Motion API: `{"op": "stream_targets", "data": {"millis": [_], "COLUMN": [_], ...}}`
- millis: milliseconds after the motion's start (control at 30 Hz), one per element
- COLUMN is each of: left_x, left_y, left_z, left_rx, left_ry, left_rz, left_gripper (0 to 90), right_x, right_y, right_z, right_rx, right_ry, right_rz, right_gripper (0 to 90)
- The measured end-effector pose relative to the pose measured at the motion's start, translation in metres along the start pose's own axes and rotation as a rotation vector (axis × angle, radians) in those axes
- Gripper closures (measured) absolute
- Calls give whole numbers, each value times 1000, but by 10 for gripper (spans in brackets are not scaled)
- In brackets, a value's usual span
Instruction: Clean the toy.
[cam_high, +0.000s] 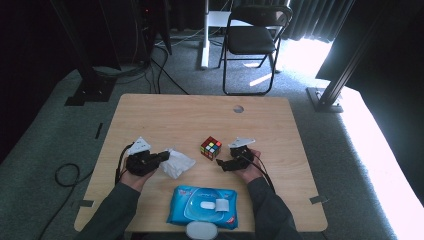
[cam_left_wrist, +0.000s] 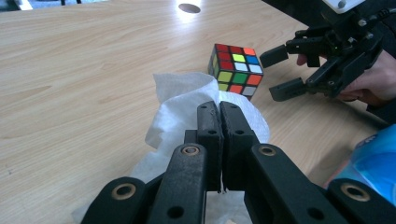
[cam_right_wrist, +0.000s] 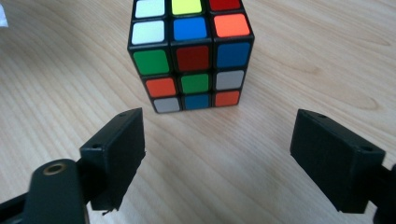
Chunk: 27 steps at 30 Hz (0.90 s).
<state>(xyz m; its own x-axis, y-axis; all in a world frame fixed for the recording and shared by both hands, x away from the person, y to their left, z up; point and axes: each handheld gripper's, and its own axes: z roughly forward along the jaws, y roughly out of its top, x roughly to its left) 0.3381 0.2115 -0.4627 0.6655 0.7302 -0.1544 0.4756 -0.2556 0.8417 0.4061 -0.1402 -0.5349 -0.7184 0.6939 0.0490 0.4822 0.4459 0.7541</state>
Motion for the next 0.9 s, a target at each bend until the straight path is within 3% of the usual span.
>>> {"op": "stream_targets", "data": {"millis": [200, 233, 300, 600, 900], "left_x": [11, 13, 17, 26, 30], "left_y": [3, 3, 4, 5, 11], "left_z": [4, 4, 4, 5, 9], "left_rx": [-4, -7, -15, -21, -25], "left_ry": [12, 13, 17, 26, 24], "left_rz": [-5, -7, -9, -27, -33], "left_gripper": [882, 882, 882, 882, 882], "right_x": [3, 5, 6, 10, 9], "right_y": [5, 10, 13, 21, 21], "right_z": [7, 13, 17, 33, 41], "right_rx": [0, 3, 2, -9, -11], "right_ry": [0, -7, -3, 15, -4], "right_rz": [-15, -52, -60, -65, -59], "right_gripper": [140, 134, 136, 170, 255]}}
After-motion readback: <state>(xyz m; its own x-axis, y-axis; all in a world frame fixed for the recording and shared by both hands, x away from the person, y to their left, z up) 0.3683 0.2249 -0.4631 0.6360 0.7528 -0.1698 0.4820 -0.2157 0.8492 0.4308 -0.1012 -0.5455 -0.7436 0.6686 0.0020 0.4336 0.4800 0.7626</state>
